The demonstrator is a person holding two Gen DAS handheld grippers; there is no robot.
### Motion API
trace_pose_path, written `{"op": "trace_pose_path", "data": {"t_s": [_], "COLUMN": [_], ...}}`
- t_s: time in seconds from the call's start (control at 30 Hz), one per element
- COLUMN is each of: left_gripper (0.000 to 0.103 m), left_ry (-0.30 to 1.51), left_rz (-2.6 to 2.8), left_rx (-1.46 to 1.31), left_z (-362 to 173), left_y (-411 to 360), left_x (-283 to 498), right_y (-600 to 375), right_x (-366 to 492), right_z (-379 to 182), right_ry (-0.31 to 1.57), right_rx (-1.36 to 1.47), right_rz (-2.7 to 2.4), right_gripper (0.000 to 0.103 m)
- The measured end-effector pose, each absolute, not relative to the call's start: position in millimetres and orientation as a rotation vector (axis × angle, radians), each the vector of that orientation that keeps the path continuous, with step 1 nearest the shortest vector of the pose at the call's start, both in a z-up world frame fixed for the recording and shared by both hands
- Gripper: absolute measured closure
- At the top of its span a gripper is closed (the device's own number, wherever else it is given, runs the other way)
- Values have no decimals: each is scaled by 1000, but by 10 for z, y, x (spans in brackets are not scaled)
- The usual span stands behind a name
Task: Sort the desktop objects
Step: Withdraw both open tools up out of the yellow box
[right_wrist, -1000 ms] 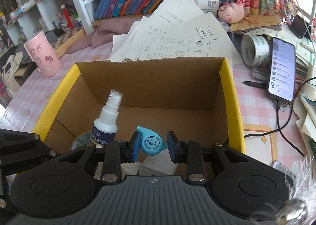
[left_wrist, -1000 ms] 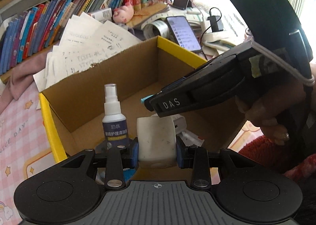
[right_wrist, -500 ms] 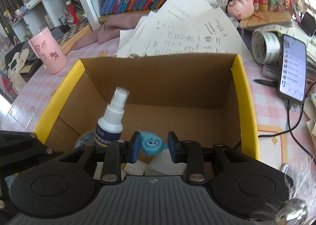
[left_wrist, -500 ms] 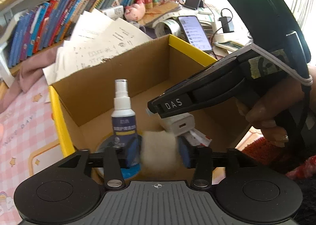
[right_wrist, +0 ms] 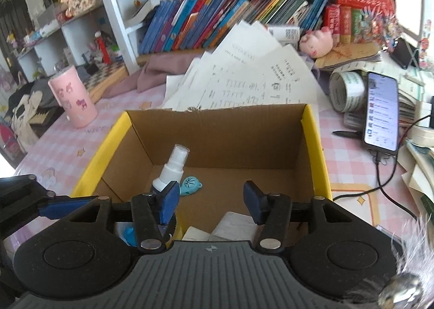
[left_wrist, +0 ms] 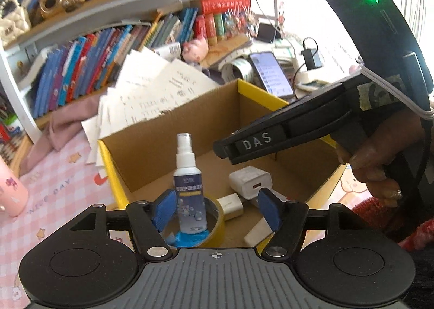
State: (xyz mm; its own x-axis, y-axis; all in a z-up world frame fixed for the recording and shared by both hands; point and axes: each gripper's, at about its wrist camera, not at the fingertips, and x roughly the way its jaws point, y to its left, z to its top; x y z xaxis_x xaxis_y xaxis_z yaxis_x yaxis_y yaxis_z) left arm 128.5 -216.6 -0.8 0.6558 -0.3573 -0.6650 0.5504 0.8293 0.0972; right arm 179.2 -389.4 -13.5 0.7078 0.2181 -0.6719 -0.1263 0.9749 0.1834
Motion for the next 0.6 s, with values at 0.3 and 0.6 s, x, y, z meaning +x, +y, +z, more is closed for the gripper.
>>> {"op": "trace_pose_path", "data": {"t_s": [0.3, 0.6], "left_gripper": [28, 22], "left_ry": [603, 599], "left_rz": [-470, -346], "left_rx": [267, 219], "left_z": [114, 108], "left_y": [-1795, -1289], "left_x": [913, 527], "right_y": [-3599, -3216], "right_x": [1395, 926], "right_z": [-18, 10], "right_ry": [719, 698], "right_rx": [116, 111], "right_rz": [147, 103], "right_gripper": [47, 46]}}
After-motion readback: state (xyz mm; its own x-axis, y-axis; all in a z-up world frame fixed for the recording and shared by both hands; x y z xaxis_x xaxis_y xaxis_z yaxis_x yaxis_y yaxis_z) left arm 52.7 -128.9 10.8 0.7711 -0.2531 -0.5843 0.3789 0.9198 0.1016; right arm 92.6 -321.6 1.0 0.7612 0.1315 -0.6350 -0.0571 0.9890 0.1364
